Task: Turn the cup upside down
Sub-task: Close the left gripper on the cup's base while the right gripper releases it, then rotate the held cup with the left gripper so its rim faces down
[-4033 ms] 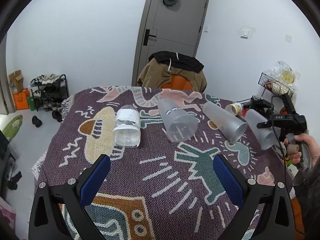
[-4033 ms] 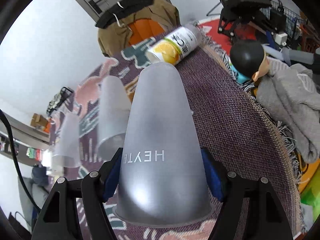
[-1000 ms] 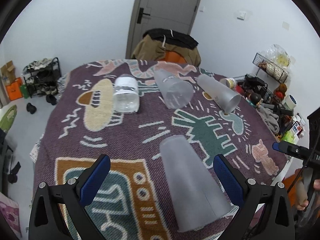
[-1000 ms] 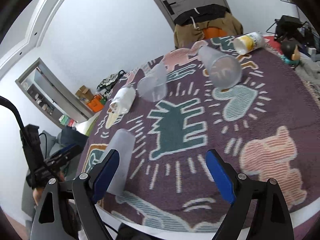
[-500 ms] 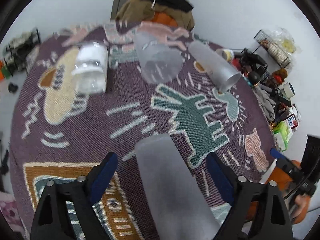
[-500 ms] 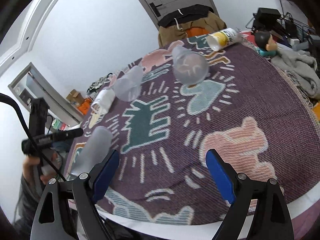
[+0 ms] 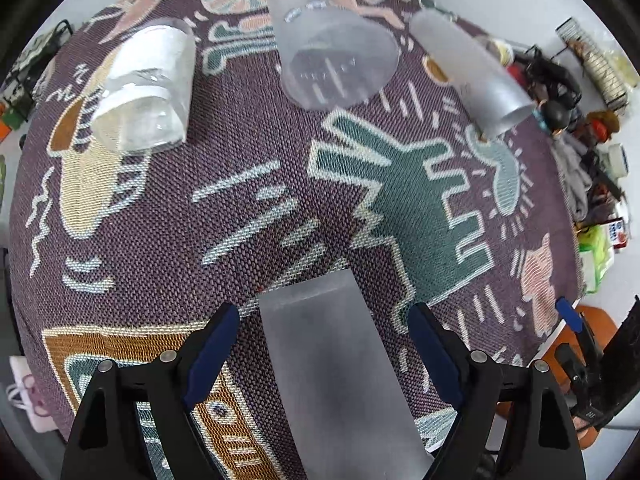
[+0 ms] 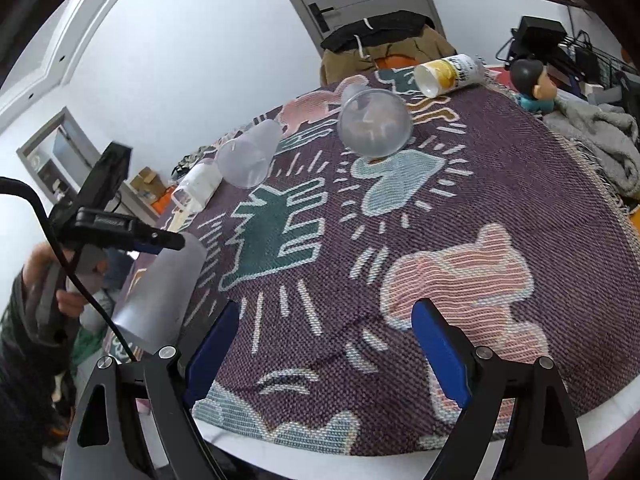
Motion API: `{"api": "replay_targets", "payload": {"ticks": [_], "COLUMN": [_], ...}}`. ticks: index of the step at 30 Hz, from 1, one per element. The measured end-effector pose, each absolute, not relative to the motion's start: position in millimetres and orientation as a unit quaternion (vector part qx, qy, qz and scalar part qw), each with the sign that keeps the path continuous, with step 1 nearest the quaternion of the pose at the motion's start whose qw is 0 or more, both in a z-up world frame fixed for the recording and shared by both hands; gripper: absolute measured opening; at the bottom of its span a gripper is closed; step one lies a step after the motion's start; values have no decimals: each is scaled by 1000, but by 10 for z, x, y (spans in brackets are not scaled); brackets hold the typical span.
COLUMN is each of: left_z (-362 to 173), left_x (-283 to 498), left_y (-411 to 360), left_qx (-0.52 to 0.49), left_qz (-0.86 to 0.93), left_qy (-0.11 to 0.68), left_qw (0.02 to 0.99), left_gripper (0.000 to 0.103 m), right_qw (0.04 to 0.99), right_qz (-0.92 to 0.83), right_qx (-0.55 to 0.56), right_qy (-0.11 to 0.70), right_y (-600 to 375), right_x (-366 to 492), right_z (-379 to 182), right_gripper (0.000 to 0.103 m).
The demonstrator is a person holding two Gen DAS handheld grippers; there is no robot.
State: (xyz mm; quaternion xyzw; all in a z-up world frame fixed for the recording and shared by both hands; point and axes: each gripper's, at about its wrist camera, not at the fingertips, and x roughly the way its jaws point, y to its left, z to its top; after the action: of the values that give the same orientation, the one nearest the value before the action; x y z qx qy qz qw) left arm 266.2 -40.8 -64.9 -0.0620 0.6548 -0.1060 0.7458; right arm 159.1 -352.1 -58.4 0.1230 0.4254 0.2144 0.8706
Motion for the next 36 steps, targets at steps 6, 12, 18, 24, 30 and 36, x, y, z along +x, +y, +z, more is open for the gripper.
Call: {"api": "replay_targets", "payload": {"ticks": [6,12,18,24,30,36], "left_z": [-822,-908,-613,-165,159,339], "left_x": [2775,2831,2825,2740,2572,2422], "left_y": [-418,-427,-471,-509,-672,-848], "left_qx": [-58,-62,-51,-33,0,34], "left_qz": [-83,-77,-84,-93,-107,-118], "left_qy": [684,697,660,597,521,457], "left_qw": [723,710,745,796,847,881], "left_gripper": [78,64,62,61,60,59], "right_qw": [870,871,872,872,873,873], "right_qz": [218,218,211,204,200,199], "right_qx": [107,102,105,109,108,103], "right_qy": [428,428,430,431,432,434], "right_y": [-3419,-3396,-3422,-3458,-3463,-3437], "right_x": [1608,1608,1620,1634,1638,1635], "right_z": [-665,-675,-678,-680,-689,-694], "right_gripper": [89,89,89,89,89,89]}}
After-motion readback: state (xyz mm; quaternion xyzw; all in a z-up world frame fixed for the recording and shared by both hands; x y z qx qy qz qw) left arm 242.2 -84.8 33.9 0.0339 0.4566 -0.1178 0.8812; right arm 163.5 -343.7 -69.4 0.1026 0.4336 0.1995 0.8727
